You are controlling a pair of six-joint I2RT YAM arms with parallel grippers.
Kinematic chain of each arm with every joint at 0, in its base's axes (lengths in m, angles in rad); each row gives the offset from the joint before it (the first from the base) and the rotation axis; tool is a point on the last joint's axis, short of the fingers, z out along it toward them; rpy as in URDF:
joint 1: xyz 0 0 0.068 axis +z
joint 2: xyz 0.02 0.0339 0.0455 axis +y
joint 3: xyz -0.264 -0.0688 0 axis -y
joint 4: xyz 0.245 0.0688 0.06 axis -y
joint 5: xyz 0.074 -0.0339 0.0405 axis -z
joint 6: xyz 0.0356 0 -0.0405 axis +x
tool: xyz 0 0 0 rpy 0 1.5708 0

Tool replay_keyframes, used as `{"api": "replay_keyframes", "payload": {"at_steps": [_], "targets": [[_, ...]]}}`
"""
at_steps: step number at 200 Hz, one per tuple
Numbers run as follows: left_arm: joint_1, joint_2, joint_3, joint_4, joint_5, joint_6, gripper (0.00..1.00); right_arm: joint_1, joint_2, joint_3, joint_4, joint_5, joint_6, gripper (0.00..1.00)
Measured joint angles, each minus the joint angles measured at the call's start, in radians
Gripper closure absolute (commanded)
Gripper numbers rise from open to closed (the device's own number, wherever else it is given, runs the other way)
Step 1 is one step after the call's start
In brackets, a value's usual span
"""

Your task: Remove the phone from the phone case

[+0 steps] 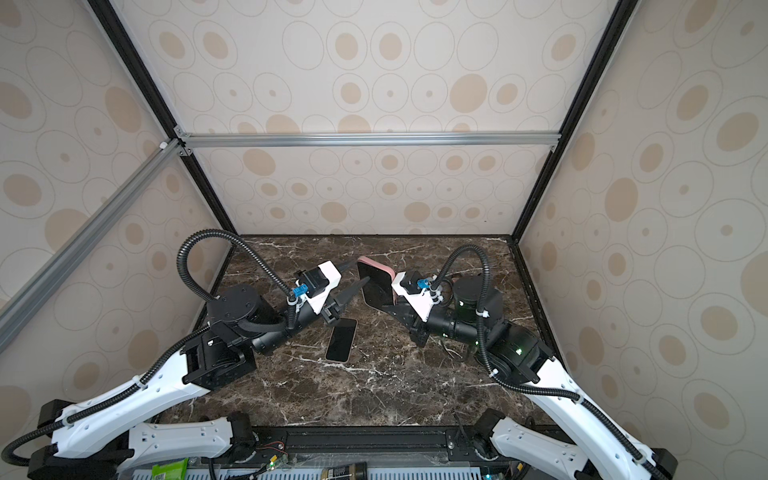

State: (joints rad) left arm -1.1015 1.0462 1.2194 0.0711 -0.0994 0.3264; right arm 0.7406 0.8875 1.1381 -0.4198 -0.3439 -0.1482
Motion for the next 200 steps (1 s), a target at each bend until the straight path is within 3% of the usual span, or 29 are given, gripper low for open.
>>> {"api": "replay_keyframes", "payload": {"at_steps": [200], "targets": [[0.008,0.019,0.058,-0.079,0.037,-0.005,0.69,-0.001,0.029,0.058,-0.071,-0.053,-0.001,1.00]]}}
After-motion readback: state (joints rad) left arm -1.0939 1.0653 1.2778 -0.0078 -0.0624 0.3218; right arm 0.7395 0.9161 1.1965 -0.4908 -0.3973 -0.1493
